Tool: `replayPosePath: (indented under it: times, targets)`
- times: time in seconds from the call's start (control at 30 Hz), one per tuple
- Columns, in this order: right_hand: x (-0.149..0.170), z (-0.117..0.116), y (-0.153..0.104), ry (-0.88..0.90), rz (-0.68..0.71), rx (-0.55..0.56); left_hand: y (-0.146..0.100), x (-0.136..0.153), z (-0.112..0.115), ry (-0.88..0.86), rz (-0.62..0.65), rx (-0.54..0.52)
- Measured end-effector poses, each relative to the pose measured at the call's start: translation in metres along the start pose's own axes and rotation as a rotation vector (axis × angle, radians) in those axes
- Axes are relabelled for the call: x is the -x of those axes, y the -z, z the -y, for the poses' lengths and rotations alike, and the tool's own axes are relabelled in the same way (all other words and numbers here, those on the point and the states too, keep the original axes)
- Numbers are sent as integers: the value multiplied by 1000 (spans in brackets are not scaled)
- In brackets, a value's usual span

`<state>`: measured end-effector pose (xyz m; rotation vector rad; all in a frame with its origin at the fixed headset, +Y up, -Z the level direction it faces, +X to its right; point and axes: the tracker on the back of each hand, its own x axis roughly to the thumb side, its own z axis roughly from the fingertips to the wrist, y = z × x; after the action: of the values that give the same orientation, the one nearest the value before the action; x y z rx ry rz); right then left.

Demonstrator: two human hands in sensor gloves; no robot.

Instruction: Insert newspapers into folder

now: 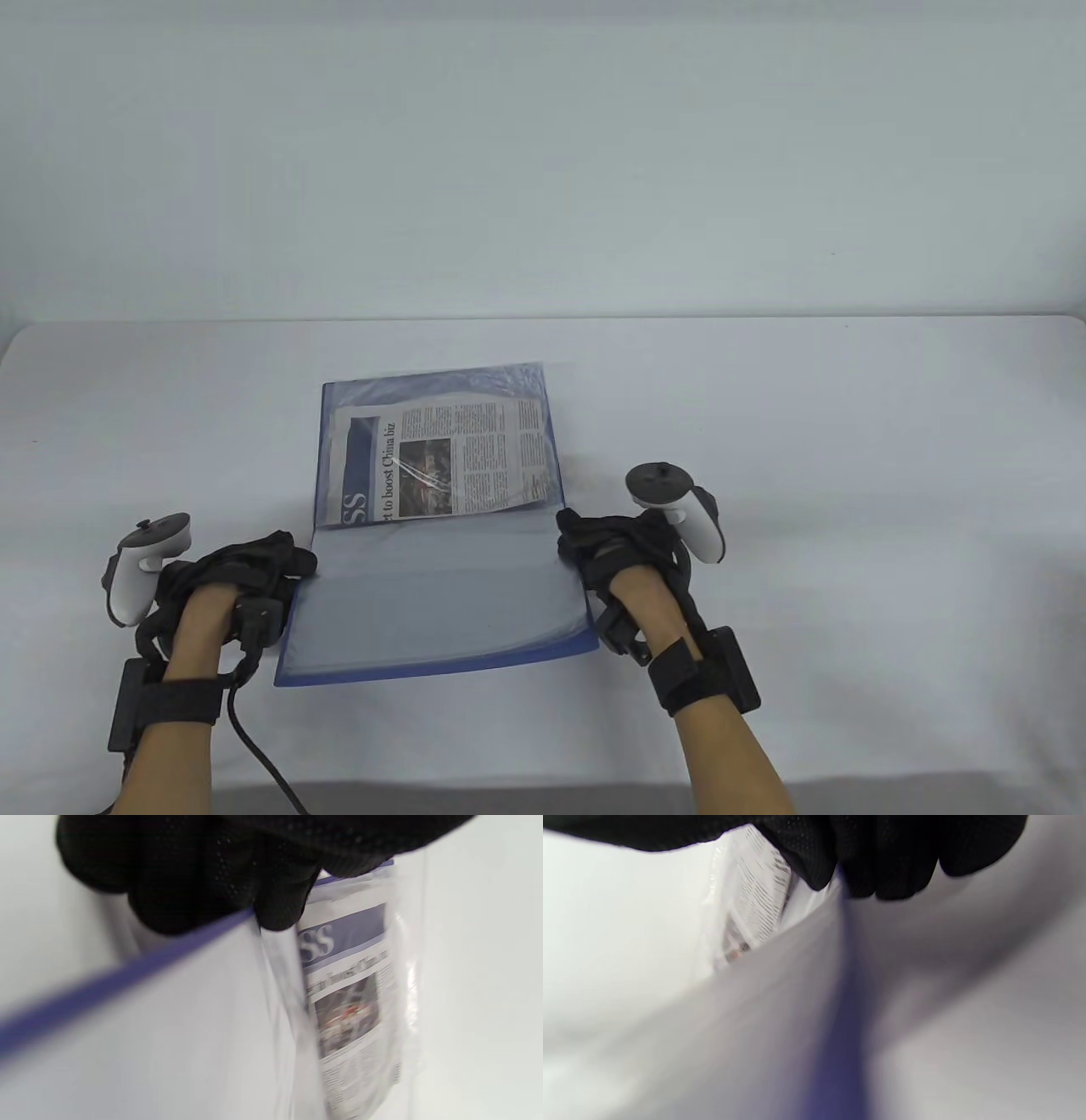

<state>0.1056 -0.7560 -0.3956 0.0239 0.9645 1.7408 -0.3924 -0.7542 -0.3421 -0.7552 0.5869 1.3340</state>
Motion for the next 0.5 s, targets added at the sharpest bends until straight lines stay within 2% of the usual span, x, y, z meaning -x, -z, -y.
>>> replayPosePath:
  times: [0.1, 0.17, 0.23, 0.27, 0.3, 0.33, 0.37, 0.43, 0.47, 0.5]
  targets:
    - [7, 15, -17, 175, 29, -69, 1, 2, 1, -89, 39, 104]
    - [10, 19, -25, 254, 80, -51, 6, 3, 7, -177, 99, 137]
    - [12, 21, -27, 290, 143, 48, 10, 4, 14, -234, 165, 55]
    - [13, 21, -27, 282, 151, 118, 10, 3, 20, -238, 215, -32]
    - [13, 19, -27, 222, 130, 192, 10, 0, 27, -167, 272, -124]
    - [13, 17, -25, 143, 106, 239, 9, -3, 33, -83, 292, -164]
    - [13, 13, -22, 39, 41, 269, 9, -9, 43, 72, 303, -185]
    - [12, 3, -15, -203, -152, 241, 10, -20, 65, 321, 318, -141]
    - [12, -6, -10, -342, -304, 171, 12, -27, 82, 475, 320, -98]
    - [11, -12, -6, -390, -354, 132, 15, -30, 93, 581, 301, -55]
